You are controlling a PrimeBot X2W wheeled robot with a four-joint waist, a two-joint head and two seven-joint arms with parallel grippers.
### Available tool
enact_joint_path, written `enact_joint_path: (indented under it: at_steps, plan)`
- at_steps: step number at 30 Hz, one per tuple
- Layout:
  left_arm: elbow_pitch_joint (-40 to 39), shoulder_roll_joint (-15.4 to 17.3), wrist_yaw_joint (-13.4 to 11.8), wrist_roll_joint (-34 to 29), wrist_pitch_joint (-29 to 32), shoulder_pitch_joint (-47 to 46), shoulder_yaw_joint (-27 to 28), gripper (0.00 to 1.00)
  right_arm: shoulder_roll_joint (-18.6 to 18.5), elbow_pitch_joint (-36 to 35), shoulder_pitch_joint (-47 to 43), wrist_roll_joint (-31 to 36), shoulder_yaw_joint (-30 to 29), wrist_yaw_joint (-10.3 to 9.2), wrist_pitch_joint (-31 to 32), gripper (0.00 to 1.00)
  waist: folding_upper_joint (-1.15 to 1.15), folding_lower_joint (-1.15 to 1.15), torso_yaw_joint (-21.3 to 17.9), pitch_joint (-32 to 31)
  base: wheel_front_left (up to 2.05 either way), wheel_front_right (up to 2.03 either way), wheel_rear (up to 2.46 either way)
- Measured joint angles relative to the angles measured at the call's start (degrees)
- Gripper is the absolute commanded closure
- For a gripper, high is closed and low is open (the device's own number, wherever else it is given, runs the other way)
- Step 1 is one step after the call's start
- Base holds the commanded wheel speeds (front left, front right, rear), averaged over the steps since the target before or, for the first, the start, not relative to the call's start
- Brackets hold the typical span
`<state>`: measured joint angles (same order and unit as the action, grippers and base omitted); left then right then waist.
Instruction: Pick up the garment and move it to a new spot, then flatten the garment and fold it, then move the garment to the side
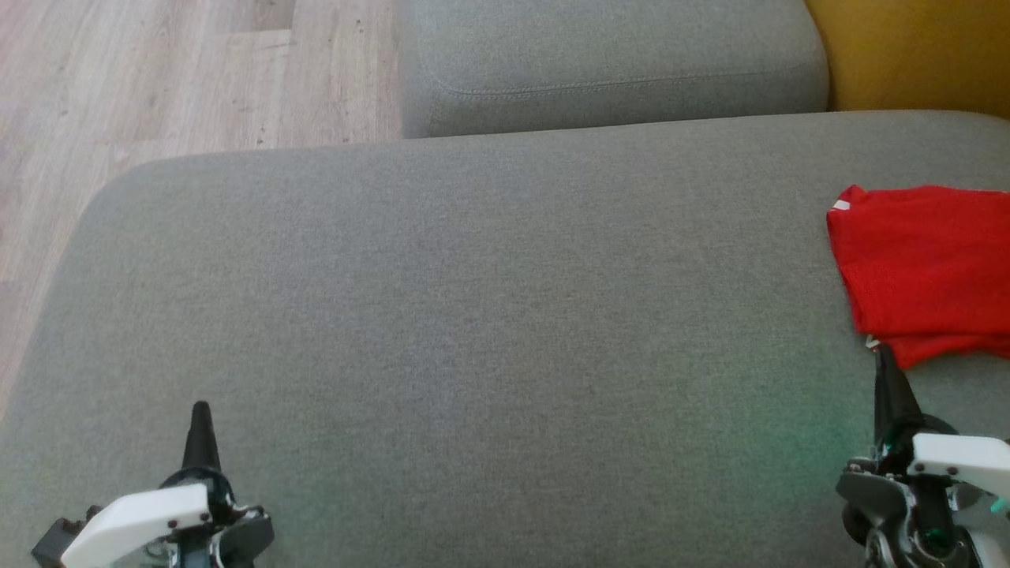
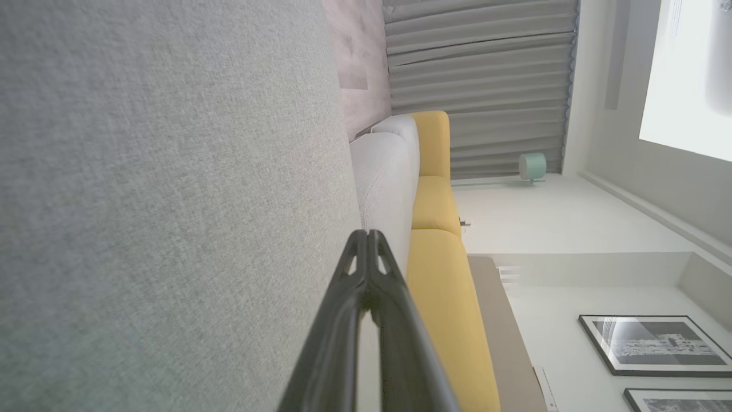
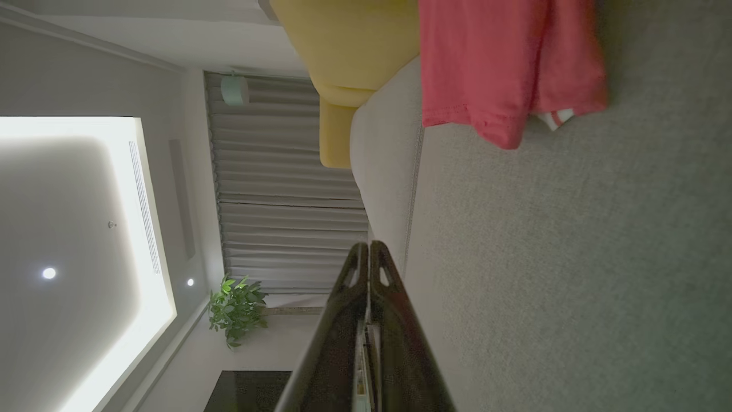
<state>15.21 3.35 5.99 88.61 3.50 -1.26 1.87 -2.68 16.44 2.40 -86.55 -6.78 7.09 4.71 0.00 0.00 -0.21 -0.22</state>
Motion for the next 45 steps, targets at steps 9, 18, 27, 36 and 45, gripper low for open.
enact_joint_path:
  at_steps: [9,18,27,36,45]
  plan:
    - [0.43,-0.03,1.11,4.74,1.49,-2.01,0.56,1.0,0.04,-0.25,0.59,-5.22,-0.89,0.0,1.45,1.0,0.0,0.0,0.22,0.41,0.0,0.0,0.0]
    - [0.45,-0.08,1.11,4.75,1.55,-2.0,1.23,1.0,0.05,-0.25,0.59,-5.22,-0.91,0.0,1.45,1.0,0.0,0.0,0.21,0.4,0.0,0.0,0.0]
    - [0.45,-0.1,1.11,4.75,1.56,-2.0,1.52,1.0,0.07,-0.25,0.59,-5.22,-0.91,0.0,1.45,1.0,0.0,0.0,0.21,0.4,0.0,0.0,0.0]
    - [0.45,-0.15,1.11,4.74,1.78,-2.0,1.6,1.0,0.07,-0.25,0.59,-5.22,-0.91,0.0,1.45,1.0,0.0,0.0,0.21,0.4,0.0,0.0,0.0]
    - [0.45,-0.2,1.11,4.72,1.99,-2.0,1.69,1.0,0.08,-0.25,0.59,-5.22,-0.92,0.0,1.45,1.0,0.0,0.0,0.21,0.4,0.0,0.0,0.0]
